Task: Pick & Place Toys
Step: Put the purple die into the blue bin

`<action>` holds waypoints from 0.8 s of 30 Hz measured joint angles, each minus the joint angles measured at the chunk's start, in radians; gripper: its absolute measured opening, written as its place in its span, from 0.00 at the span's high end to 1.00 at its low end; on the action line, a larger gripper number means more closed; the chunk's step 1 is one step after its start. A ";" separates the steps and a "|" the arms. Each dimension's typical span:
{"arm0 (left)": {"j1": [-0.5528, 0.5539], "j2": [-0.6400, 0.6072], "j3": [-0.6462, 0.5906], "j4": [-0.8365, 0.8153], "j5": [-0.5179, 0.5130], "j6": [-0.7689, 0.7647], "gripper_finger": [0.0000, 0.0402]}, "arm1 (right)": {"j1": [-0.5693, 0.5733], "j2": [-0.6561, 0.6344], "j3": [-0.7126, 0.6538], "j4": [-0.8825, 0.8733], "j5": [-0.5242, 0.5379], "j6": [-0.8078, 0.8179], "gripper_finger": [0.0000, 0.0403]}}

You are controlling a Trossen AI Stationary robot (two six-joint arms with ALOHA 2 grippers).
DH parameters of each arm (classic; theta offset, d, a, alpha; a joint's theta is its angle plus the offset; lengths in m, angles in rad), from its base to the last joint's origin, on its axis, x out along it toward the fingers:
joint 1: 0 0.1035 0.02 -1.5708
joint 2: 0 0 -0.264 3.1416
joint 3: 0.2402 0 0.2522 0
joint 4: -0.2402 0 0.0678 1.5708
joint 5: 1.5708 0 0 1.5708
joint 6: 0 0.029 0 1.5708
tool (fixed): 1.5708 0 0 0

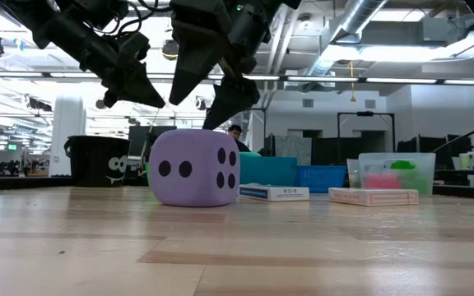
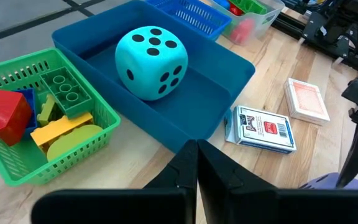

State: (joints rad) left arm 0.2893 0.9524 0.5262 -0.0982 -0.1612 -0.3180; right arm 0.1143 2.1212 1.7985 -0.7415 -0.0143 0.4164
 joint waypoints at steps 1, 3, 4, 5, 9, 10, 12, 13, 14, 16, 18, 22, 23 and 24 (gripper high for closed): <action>0.000 0.000 0.000 0.000 0.000 0.000 1.00 | 0.000 0.000 0.000 0.006 0.000 0.000 0.01; 0.000 0.000 0.000 0.000 0.000 0.000 1.00 | 0.001 0.000 0.000 0.030 0.000 0.000 0.01; 0.000 0.000 0.000 0.000 0.000 0.000 1.00 | 0.003 0.000 0.000 0.039 0.000 0.000 0.01; 0.000 0.000 0.000 0.000 -0.001 0.000 1.00 | 0.004 0.000 0.000 0.049 0.000 0.002 0.01; 0.000 0.000 0.000 0.000 -0.001 0.000 1.00 | 0.010 0.008 0.002 0.091 0.000 0.003 0.01; 0.000 0.000 0.000 0.000 -0.002 0.000 1.00 | 0.010 0.010 0.001 0.086 0.000 0.003 0.01; 0.000 0.000 0.000 -0.001 -0.005 0.000 1.00 | 0.010 0.010 0.001 0.085 0.001 0.003 0.01; 0.000 0.000 0.000 -0.004 -0.005 0.000 1.00 | 0.010 0.010 0.001 0.084 0.008 0.003 0.01; -0.001 0.000 0.000 -0.007 -0.005 0.000 1.00 | 0.010 0.010 0.001 0.082 0.020 0.003 0.01; -0.002 0.000 0.000 -0.020 -0.005 0.000 1.00 | 0.010 0.010 0.001 0.075 0.044 -0.002 0.01; -0.002 0.000 0.000 -0.032 -0.005 0.000 1.00 | 0.010 0.010 0.001 0.073 0.062 -0.005 0.01; -0.002 0.000 0.000 -0.045 -0.004 0.000 1.00 | 0.009 0.010 0.001 0.064 0.065 -0.005 0.01; -0.002 0.000 0.000 -0.044 -0.004 0.000 1.00 | 0.009 0.010 0.001 0.064 0.065 -0.005 0.01; -0.002 0.000 0.000 -0.044 -0.004 0.000 1.00 | 0.010 0.010 0.001 0.065 0.065 -0.005 0.01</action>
State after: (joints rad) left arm 0.2875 0.9527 0.5262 -0.1420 -0.1654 -0.3183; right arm 0.1238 2.1311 1.7992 -0.6767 0.0507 0.4109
